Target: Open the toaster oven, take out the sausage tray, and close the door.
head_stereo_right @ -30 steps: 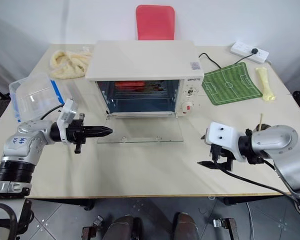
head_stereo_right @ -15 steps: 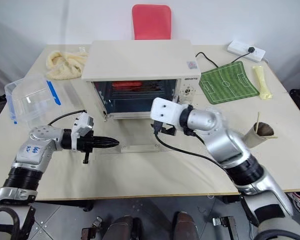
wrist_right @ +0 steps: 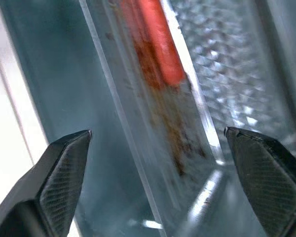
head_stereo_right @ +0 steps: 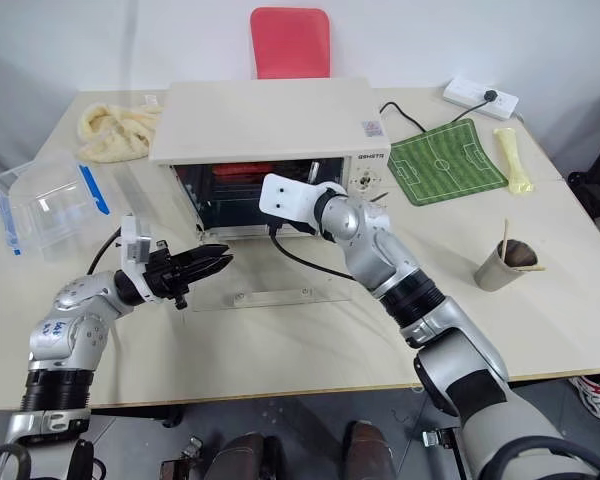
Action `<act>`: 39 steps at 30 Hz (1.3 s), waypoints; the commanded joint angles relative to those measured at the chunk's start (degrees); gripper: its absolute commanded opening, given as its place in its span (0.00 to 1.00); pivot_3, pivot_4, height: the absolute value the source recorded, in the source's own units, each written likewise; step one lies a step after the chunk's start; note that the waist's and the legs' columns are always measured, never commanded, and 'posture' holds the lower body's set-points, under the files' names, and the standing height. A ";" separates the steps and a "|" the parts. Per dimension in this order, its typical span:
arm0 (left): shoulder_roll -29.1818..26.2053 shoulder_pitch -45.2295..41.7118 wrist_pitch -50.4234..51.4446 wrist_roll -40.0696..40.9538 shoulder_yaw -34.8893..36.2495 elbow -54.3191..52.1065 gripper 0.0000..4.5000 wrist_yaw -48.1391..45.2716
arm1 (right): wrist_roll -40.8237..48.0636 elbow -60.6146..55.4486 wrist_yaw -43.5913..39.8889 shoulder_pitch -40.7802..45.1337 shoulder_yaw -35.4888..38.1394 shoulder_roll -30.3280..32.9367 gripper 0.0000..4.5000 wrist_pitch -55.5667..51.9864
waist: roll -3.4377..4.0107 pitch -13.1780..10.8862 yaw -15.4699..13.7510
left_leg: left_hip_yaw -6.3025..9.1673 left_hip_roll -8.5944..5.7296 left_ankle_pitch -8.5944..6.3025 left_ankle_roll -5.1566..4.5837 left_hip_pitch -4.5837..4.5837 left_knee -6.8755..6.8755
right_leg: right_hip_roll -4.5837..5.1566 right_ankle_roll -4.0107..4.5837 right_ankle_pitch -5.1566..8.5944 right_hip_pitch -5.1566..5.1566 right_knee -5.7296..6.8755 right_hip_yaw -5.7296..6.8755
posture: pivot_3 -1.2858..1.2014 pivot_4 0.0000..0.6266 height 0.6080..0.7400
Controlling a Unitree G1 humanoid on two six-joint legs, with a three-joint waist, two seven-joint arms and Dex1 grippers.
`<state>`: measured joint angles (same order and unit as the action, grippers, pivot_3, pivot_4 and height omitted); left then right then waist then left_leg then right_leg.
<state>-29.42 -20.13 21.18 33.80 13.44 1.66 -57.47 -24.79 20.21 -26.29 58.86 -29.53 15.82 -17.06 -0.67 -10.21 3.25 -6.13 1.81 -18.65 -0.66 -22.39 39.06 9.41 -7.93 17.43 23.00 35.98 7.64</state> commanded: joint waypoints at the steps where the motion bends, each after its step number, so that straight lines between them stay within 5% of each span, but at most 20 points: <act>1: 1.39 3.42 0.85 6.56 5.84 -7.84 0.53 3.51 | -2.46 2.66 2.54 2.61 -0.43 -2.01 1.00 3.28 | 0.00 0.00 0.09 | 0.01 0.00 0.00 0.00 0.00 0.00 | 0.00 0.00 0.00 0.00 0.00 0.00 | 0.52 0.24 1.00; 8: 0.50 11.08 2.48 10.38 10.26 -13.98 0.99 6.61 | -5.18 7.21 3.79 2.57 -1.17 -4.73 1.00 6.20 | 0.01 0.00 0.10 | 0.06 0.01 0.01 0.02 0.02 -0.02 | 0.00 0.00 0.00 -0.03 0.00 -0.01 | 0.52 0.24 1.00; 13: 0.24 12.71 1.78 9.54 10.13 -15.18 0.99 8.75 | -6.10 7.81 4.11 1.91 -1.27 -5.57 1.00 7.42 | 0.01 0.00 -0.09 | 0.11 0.00 0.01 0.02 0.02 0.00 | 0.00 0.00 0.00 -0.08 -0.01 -0.01 | 0.52 0.24 1.00; 26: 0.52 11.58 -0.44 7.91 8.23 -13.76 1.00 10.57 | -8.60 8.22 5.56 1.11 -1.20 -5.44 0.03 9.33 | 0.00 0.00 0.01 | 0.09 0.00 0.01 0.04 0.06 -0.02 | -0.01 0.00 0.00 -0.10 -0.02 -0.01 | 0.52 0.24 1.00; 39: 0.35 9.50 -0.81 6.66 7.27 -11.67 1.00 10.49 | -10.13 2.78 3.39 -0.80 -0.64 -6.15 0.00 9.21 | -0.04 0.02 0.01 | 0.12 0.01 0.00 0.04 0.08 -0.02 | -0.02 0.01 0.00 -0.16 -0.04 0.01 | 0.52 0.24 1.00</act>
<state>-28.30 -10.24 21.28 40.50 20.71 -10.04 -46.96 -35.97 26.65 -21.97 58.94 -30.97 10.50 -7.86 -0.71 -10.18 3.26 -6.01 1.82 -18.65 -0.62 -22.31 39.03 9.39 -7.92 17.44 22.84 35.94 7.65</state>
